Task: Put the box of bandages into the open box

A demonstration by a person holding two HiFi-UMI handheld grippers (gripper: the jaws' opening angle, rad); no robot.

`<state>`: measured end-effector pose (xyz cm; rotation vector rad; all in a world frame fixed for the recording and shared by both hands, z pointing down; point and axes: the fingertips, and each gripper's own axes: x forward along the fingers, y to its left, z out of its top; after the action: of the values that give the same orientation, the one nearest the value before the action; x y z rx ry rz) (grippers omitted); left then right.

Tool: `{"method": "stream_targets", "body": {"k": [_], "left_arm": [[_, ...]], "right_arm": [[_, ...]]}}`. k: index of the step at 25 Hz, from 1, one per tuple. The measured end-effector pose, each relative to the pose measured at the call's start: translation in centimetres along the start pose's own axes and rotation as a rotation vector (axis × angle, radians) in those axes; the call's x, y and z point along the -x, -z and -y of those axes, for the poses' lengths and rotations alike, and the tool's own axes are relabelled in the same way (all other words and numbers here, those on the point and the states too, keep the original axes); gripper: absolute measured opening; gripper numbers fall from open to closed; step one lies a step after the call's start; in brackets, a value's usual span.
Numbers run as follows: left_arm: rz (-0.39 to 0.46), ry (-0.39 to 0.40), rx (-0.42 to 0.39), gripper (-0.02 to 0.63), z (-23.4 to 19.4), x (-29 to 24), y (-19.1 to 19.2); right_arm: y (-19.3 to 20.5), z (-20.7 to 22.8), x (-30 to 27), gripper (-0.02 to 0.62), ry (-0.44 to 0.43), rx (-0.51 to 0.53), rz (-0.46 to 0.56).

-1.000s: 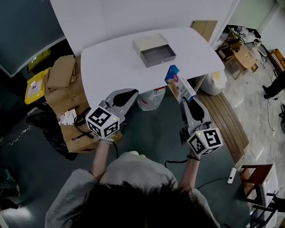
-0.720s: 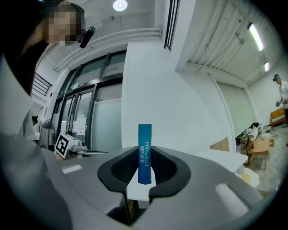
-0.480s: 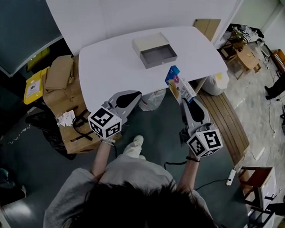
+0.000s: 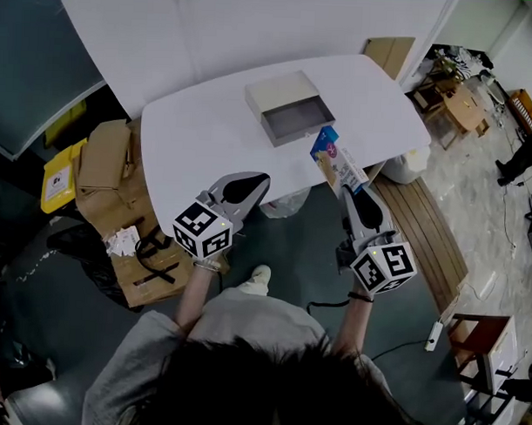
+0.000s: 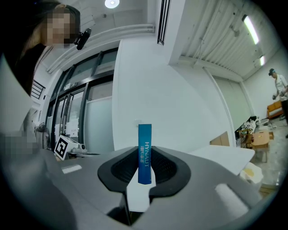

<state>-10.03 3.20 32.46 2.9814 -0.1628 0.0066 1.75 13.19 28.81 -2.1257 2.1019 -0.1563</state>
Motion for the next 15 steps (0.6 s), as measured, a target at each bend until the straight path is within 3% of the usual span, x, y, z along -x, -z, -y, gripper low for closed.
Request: {"method": "stream_targets", "body": {"k": [15], "left_arm": [[-0.008,0.081,0.028,-0.005,-4.3,-5.3,0.6]], "right_arm": [[0.5,3.5,-5.4,0.094,0.053,-0.013,0.014]]}}
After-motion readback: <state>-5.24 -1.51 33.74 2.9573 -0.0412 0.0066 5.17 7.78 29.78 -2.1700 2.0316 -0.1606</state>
